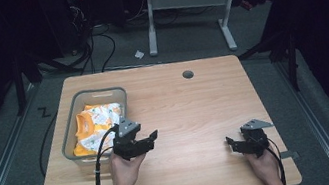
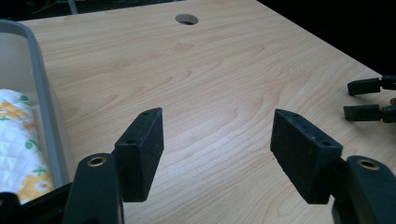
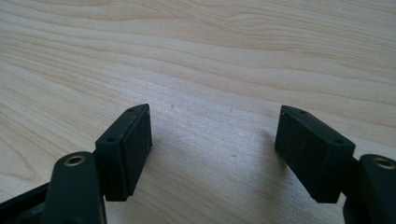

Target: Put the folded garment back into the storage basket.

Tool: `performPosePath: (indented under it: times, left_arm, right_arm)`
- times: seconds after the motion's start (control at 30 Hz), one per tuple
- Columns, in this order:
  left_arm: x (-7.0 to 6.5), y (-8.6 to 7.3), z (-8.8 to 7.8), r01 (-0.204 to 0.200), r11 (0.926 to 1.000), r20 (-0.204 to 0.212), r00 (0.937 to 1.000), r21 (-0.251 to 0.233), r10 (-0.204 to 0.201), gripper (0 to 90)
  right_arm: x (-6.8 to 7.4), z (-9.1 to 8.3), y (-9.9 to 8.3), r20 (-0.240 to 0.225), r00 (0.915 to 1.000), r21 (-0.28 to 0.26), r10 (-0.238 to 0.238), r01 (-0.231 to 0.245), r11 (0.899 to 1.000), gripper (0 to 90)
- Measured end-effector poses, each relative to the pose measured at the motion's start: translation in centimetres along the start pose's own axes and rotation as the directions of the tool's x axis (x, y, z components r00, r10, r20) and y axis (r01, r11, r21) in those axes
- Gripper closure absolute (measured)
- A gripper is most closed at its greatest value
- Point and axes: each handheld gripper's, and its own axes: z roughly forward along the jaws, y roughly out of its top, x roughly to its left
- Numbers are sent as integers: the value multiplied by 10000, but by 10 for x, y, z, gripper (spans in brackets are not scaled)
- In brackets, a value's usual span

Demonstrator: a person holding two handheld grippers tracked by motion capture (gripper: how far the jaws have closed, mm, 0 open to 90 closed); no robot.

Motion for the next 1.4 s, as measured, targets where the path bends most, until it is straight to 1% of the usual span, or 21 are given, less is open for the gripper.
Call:
performPosePath:
  times: [0.37, 0.7, 0.87, 0.97, 1.23, 1.4]
  left_arm:
    - [-6, -6, 15, 54, 9998, 265, 9996, 205, -59, 354]
    - [-8, -15, 22, 116, 9993, 279, 9995, 351, -126, 354]
    - [-10, -21, 30, 71, 9981, 336, 9994, 605, -91, 354]
    - [-11, -26, 36, 108, 9969, 356, 9993, 777, -136, 354]
    - [-15, -35, 49, 72, 9943, 280, 9996, 1066, -103, 354]
    - [-17, -40, 56, -68, 9918, 117, 9999, 1278, 54, 354]
  right_arm:
    - [0, 0, 0, -2, 10000, 3, 8, -8, 10000, 276]
    - [0, 0, 0, -3, 10000, 2, 3, -3, 10000, 276]
    - [0, 0, 0, -2, 10000, 0, 0, 0, 10000, 276]
    - [0, 0, 0, -3, 10000, 0, 3, -3, 10000, 276]
    - [0, 0, 0, -3, 10000, 0, 2, -2, 10000, 276]
    - [0, 0, 0, -2, 10000, 1, 1, -1, 10000, 276]
